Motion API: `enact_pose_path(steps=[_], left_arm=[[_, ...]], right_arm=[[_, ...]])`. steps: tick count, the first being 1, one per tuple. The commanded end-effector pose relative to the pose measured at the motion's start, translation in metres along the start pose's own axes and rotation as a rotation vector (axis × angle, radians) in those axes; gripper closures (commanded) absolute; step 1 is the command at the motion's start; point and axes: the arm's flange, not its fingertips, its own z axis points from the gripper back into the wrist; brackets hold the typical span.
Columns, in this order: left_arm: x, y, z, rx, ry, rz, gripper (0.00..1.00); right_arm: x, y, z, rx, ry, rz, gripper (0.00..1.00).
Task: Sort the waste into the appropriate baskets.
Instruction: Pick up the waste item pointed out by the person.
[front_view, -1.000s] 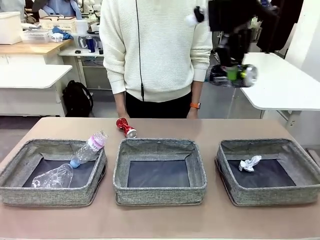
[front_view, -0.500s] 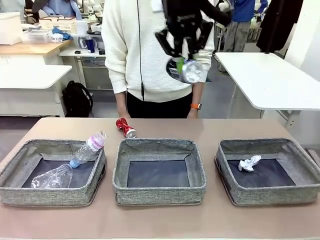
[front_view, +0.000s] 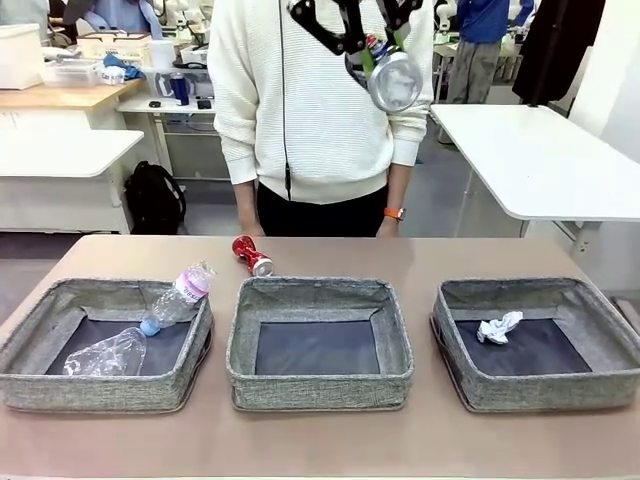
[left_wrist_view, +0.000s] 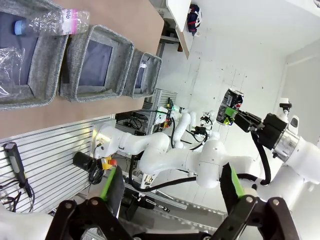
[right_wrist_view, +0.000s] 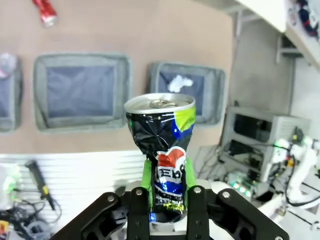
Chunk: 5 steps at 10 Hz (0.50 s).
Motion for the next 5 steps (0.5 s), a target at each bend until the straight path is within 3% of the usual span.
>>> enact_pose_path(steps=[1, 2, 3, 5], left_arm=[[-0.001, -0.002, 0.0, -0.016, -0.002, -0.018, 0.0], [-0.001, -0.002, 0.0, -0.016, -0.002, -0.018, 0.0], [-0.001, -0.002, 0.0, -0.016, -0.002, -0.018, 0.0], [-0.001, -0.002, 0.0, -0.016, -0.002, -0.018, 0.0]], right_arm=[[0.027, 0.003, 0.059, 0.042, -0.047, -0.002, 0.73], [0.027, 0.001, 0.056, 0.025, -0.045, 0.072, 0.73], [0.0, -0.001, 0.007, 0.017, -0.02, -0.004, 0.73], [0.006, 0.012, 0.005, 0.03, -0.02, 0.022, 0.73]])
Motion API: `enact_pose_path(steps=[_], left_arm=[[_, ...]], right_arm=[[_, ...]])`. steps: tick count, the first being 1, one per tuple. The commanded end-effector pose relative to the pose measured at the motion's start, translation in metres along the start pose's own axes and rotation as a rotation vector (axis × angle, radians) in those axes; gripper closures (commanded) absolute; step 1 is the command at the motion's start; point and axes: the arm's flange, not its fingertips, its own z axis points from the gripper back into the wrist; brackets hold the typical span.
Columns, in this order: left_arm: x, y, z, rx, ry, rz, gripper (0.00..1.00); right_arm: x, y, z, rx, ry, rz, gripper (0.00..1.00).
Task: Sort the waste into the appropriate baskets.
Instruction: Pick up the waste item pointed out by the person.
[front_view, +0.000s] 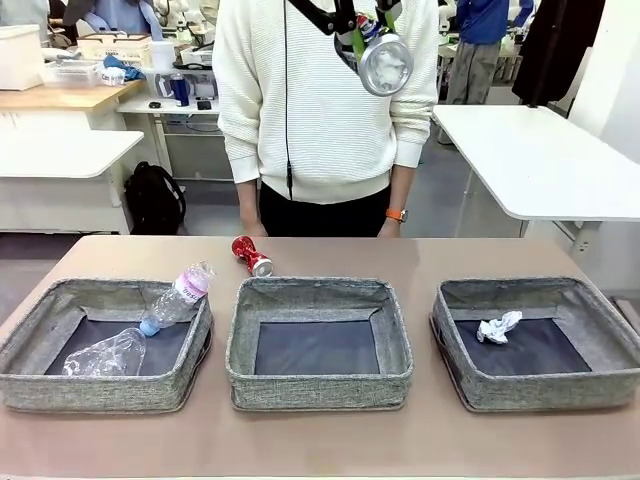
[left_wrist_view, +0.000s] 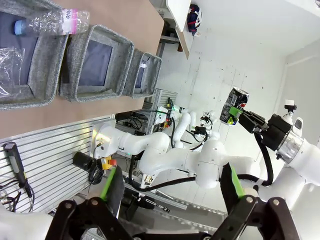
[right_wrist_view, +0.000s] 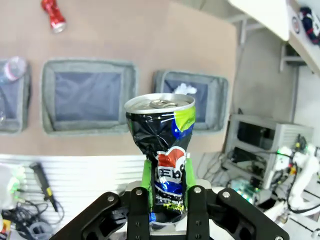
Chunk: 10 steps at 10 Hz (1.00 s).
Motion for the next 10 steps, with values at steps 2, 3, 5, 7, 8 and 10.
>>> enact_pose_path(steps=[2, 3, 5, 7, 8, 10], left_arm=[[-0.001, -0.002, 0.0, -0.016, -0.002, -0.018, 0.0], [-0.001, -0.002, 0.0, -0.016, -0.002, -0.018, 0.0], [-0.001, -0.002, 0.0, -0.016, -0.002, -0.018, 0.0], [-0.001, -0.002, 0.0, -0.016, -0.002, -0.018, 0.0], [-0.001, -0.002, 0.0, -0.016, -0.002, -0.018, 0.0], [-0.001, -0.002, 0.0, -0.016, -0.002, -0.018, 0.0]], right_arm=[[0.01, 0.029, -0.001, 0.148, 0.042, 0.034, 0.73], [0.013, 0.034, 0.0, 0.173, 0.048, 0.044, 0.73], [0.02, 0.033, -0.005, 0.17, 0.093, 0.051, 0.73], [0.011, 0.037, -0.009, 0.13, 0.043, 0.079, 0.73], [0.011, 0.037, -0.009, 0.13, 0.043, 0.079, 0.73], [0.011, 0.037, -0.009, 0.13, 0.043, 0.079, 0.73]])
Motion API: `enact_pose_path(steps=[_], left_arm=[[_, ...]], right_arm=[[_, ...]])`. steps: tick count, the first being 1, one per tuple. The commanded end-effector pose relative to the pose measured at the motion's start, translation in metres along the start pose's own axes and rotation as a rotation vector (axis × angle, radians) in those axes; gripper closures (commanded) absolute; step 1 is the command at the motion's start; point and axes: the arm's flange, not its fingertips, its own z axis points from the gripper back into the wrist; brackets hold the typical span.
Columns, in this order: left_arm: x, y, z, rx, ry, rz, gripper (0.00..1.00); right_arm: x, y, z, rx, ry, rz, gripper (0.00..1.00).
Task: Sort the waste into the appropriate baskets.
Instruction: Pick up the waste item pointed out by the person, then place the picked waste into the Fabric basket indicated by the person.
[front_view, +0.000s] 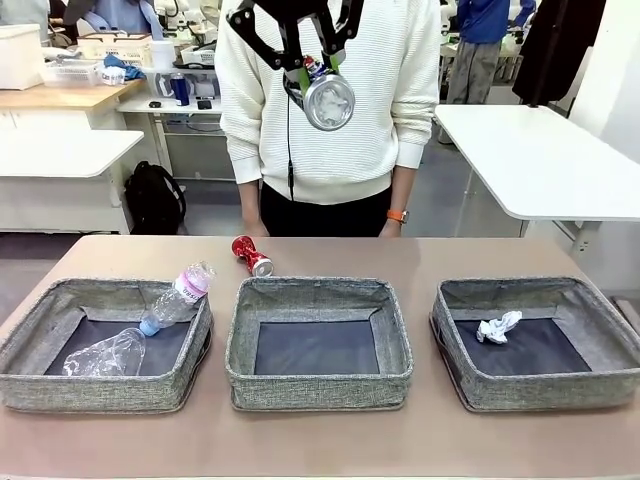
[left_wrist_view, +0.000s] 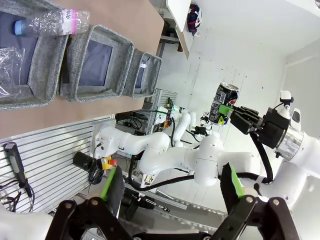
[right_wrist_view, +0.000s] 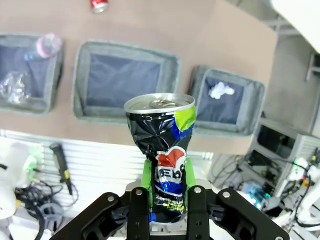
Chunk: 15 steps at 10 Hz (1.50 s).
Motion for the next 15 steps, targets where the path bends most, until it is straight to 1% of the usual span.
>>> enact_pose_path(steps=[1, 15], left_arm=[[-0.001, -0.0016, 0.0004, -0.016, -0.003, -0.019, 0.0], [-0.001, -0.0016, 0.0004, -0.016, -0.003, -0.019, 0.0]], right_arm=[[-0.0025, -0.0013, 0.0026, -0.009, -0.012, -0.005, 0.73], [-0.0025, -0.0013, 0.0026, -0.009, -0.012, -0.005, 0.73]])
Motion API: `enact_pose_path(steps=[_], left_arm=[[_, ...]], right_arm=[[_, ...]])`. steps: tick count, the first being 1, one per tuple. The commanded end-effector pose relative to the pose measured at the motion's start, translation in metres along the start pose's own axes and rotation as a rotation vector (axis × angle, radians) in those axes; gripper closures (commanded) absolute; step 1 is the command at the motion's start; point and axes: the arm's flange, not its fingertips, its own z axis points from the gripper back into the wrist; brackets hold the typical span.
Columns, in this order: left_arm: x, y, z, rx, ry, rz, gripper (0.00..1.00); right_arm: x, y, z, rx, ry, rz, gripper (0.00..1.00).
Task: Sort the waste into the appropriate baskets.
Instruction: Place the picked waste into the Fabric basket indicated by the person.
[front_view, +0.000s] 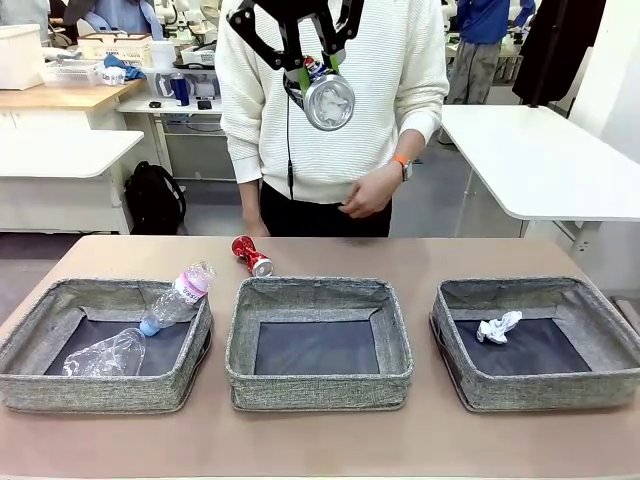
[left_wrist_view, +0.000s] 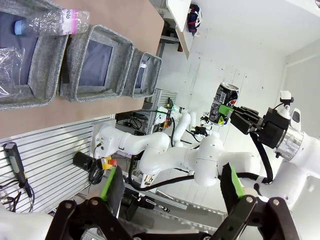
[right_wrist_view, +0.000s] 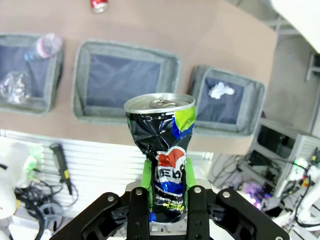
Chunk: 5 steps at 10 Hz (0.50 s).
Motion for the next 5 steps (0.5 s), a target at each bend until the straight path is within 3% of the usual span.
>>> enact_pose_path(steps=[1, 5], left_arm=[[-0.001, -0.0016, 0.0004, -0.016, -0.003, -0.019, 0.0], [-0.001, -0.0016, 0.0004, -0.016, -0.003, -0.019, 0.0]], right_arm=[[-0.0024, -0.0012, 0.0024, -0.009, -0.012, -0.005, 0.73], [-0.0024, -0.0012, 0.0024, -0.009, -0.012, -0.005, 0.73]])
